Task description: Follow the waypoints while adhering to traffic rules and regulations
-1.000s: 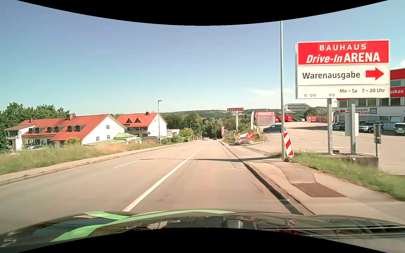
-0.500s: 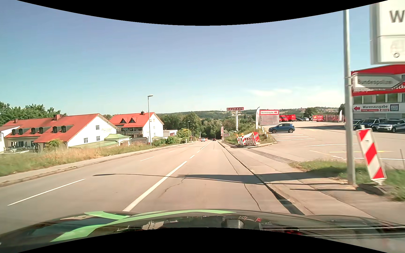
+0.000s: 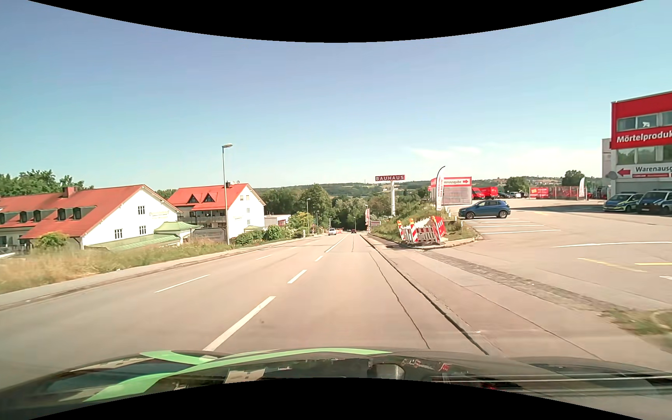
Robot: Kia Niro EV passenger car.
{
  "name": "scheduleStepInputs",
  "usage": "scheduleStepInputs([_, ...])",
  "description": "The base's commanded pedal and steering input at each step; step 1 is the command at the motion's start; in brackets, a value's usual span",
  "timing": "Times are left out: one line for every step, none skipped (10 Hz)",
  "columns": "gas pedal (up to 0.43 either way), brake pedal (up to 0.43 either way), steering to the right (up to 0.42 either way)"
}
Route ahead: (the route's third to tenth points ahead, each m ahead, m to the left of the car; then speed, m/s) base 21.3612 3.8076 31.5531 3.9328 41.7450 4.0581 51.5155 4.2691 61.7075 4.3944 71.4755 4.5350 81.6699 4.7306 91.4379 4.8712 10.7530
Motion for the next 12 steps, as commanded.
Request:
scheduleStepInputs([0.047,0.0,-0.002])
scheduleStepInputs([0.047,0.0,-0.004])
scheduleStepInputs([0.047,0.0,-0.005])
scheduleStepInputs([0.047,0.0,-0.005])
scheduleStepInputs([0.047,0.0,-0.005])
scheduleStepInputs([0.047,0.0,-0.006])
scheduleStepInputs([0.047,0.0,-0.006])
scheduleStepInputs([0.047,0.0,-0.006])
scheduleStepInputs([0.047,0.0,-0.005])
scheduleStepInputs([0.047,0.0,-0.005])
scheduleStepInputs([0.047,0.0,-0.005])
scheduleStepInputs([0.047,0.0,-0.005])
